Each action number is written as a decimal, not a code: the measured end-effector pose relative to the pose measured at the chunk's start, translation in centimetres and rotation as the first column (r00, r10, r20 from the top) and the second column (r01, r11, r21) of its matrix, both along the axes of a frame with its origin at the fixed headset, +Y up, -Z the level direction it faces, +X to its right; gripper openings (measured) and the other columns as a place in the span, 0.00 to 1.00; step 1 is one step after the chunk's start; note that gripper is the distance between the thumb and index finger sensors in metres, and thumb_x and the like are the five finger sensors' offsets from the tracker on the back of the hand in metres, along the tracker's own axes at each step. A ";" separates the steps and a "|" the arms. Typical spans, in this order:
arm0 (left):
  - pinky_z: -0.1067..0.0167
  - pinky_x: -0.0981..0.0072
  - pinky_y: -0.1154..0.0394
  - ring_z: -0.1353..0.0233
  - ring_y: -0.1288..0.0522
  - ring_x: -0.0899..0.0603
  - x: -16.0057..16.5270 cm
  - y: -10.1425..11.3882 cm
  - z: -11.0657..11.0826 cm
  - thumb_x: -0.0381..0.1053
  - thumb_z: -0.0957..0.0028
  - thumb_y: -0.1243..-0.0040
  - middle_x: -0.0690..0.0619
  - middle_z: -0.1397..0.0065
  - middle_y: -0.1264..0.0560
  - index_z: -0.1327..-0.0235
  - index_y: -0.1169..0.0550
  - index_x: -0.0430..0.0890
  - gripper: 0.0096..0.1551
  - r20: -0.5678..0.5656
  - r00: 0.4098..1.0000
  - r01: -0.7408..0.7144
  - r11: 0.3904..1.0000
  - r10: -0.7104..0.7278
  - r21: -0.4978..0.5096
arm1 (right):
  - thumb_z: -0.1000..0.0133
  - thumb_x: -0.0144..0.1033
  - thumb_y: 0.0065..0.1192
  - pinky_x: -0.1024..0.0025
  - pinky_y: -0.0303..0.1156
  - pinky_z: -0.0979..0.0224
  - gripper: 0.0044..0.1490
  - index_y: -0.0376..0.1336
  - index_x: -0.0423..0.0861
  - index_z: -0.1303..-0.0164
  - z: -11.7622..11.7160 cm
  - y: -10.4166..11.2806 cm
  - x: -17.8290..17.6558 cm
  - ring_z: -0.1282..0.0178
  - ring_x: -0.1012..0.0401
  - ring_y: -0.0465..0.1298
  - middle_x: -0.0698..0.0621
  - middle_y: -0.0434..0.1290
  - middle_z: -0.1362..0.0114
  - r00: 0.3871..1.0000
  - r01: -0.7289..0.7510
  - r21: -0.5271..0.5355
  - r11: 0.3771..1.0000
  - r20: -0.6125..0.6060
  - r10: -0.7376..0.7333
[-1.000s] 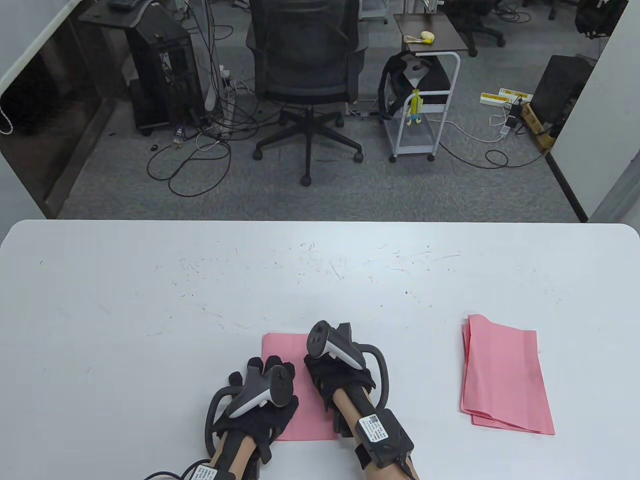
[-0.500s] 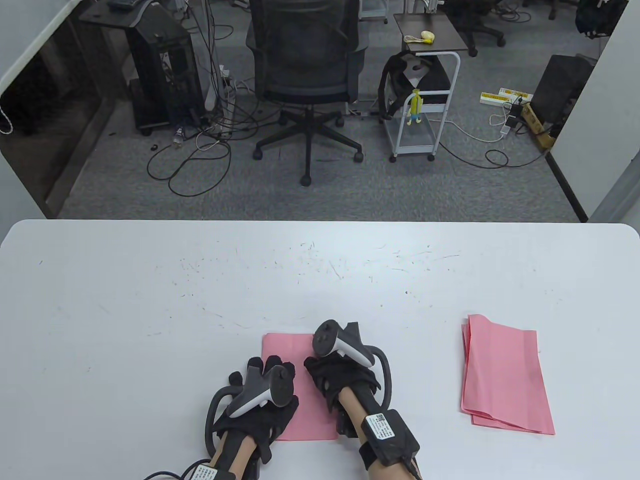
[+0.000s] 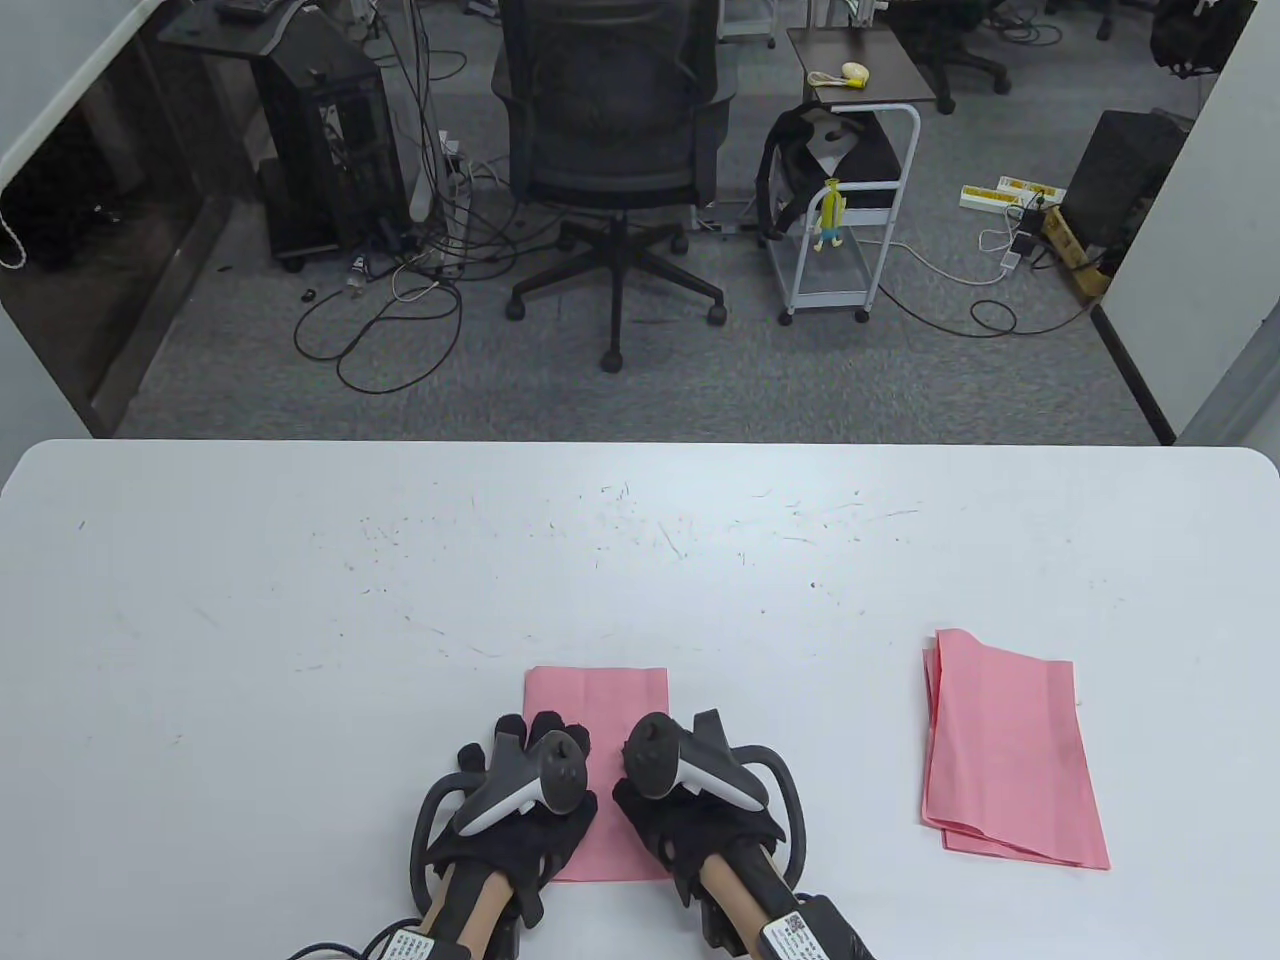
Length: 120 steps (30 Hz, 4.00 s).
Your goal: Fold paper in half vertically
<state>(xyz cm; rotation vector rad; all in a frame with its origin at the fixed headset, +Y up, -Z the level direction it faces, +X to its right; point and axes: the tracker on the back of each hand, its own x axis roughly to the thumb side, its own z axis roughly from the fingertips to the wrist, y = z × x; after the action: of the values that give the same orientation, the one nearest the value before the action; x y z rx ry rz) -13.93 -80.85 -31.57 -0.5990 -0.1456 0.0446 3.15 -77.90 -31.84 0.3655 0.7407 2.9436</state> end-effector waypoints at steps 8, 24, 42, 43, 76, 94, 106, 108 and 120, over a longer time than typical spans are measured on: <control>0.23 0.29 0.67 0.15 0.73 0.35 0.0 0.0 0.0 0.71 0.43 0.72 0.57 0.12 0.73 0.17 0.67 0.61 0.44 0.000 1.000 0.001 1.000 -0.001 -0.003 | 0.44 0.56 0.49 0.48 0.58 0.20 0.37 0.56 0.53 0.25 -0.3 0.1 -0.1 0.19 0.49 0.59 0.50 0.57 0.18 1.000 0.022 -0.015 1.000 0.020 -0.021; 0.23 0.29 0.67 0.15 0.73 0.35 0.0 0.0 0.0 0.70 0.43 0.72 0.57 0.12 0.73 0.17 0.67 0.61 0.44 0.000 1.000 -0.005 1.000 0.005 -0.004 | 0.44 0.54 0.50 0.49 0.60 0.21 0.37 0.58 0.51 0.25 4.0 0.6 0.1 0.20 0.49 0.59 0.48 0.58 0.19 0.997 0.004 -0.056 0.998 -0.071 -0.008; 0.23 0.29 0.68 0.15 0.73 0.35 0.0 0.0 0.0 0.70 0.42 0.72 0.57 0.12 0.73 0.17 0.67 0.61 0.44 0.001 1.000 -0.006 1.000 0.006 -0.007 | 0.44 0.55 0.49 0.49 0.59 0.21 0.37 0.57 0.51 0.25 6.1 0.6 0.1 0.20 0.50 0.59 0.49 0.57 0.19 0.997 -0.012 -0.079 0.997 -0.079 0.005; 0.23 0.29 0.68 0.15 0.73 0.35 0.0 0.0 0.0 0.70 0.42 0.72 0.57 0.12 0.73 0.17 0.67 0.61 0.44 0.001 1.000 -0.006 1.000 0.006 -0.007 | 0.44 0.55 0.49 0.49 0.59 0.21 0.37 0.57 0.52 0.25 5.9 0.7 0.3 0.20 0.50 0.59 0.49 0.58 0.19 0.997 -0.002 -0.080 0.997 -0.073 -0.004; 0.23 0.29 0.68 0.15 0.73 0.35 0.0 0.0 0.0 0.71 0.43 0.73 0.57 0.12 0.73 0.18 0.67 0.61 0.45 0.004 1.000 0.002 1.000 -0.002 -0.006 | 0.43 0.61 0.44 0.40 0.36 0.19 0.49 0.32 0.53 0.20 -2.2 -1.6 1.6 0.16 0.43 0.35 0.47 0.36 0.14 0.960 0.182 -0.144 0.973 0.240 -0.144; 0.23 0.29 0.68 0.15 0.74 0.35 0.0 0.0 0.1 0.70 0.43 0.73 0.57 0.12 0.73 0.18 0.67 0.61 0.45 0.003 1.000 0.000 1.000 0.000 -0.005 | 0.42 0.46 0.57 0.65 0.77 0.41 0.44 0.42 0.47 0.21 -1.5 0.6 2.5 0.38 0.59 0.79 0.48 0.67 0.25 0.835 0.456 -0.068 0.887 0.376 -0.401; 0.23 0.29 0.66 0.14 0.72 0.35 0.0 0.3 0.0 0.71 0.43 0.71 0.57 0.12 0.72 0.17 0.66 0.61 0.44 -0.008 1.000 -0.005 1.000 0.005 0.003 | 0.45 0.39 0.63 0.74 0.81 0.52 0.41 0.50 0.49 0.23 -1.6 -0.5 2.9 0.54 0.71 0.83 0.58 0.74 0.35 0.834 0.401 -0.004 0.916 0.414 -0.363; 0.22 0.30 0.66 0.14 0.72 0.36 -0.1 0.6 -0.1 0.70 0.42 0.69 0.57 0.10 0.70 0.16 0.65 0.61 0.44 -0.021 0.999 -0.030 1.000 0.031 0.006 | 0.45 0.40 0.63 0.75 0.81 0.52 0.41 0.50 0.49 0.23 -1.5 -0.6 3.0 0.54 0.71 0.83 0.58 0.74 0.35 0.832 0.403 0.002 0.915 0.416 -0.367; 0.21 0.31 0.68 0.14 0.76 0.37 2.5 10.3 0.1 0.72 0.42 0.69 0.57 0.11 0.74 0.17 0.68 0.63 0.47 -0.039 0.978 -0.186 0.944 0.204 0.271 | 0.44 0.40 0.62 0.75 0.80 0.52 0.40 0.49 0.49 0.23 -1.5 -0.7 3.2 0.54 0.72 0.83 0.59 0.74 0.35 0.834 0.409 -0.002 0.913 0.408 -0.373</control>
<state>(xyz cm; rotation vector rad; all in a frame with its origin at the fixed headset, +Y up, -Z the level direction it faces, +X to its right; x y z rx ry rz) -11.47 -70.54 -31.42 -0.3119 -0.1427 0.2342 6.31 -78.58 -33.30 -0.0909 0.6438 2.4658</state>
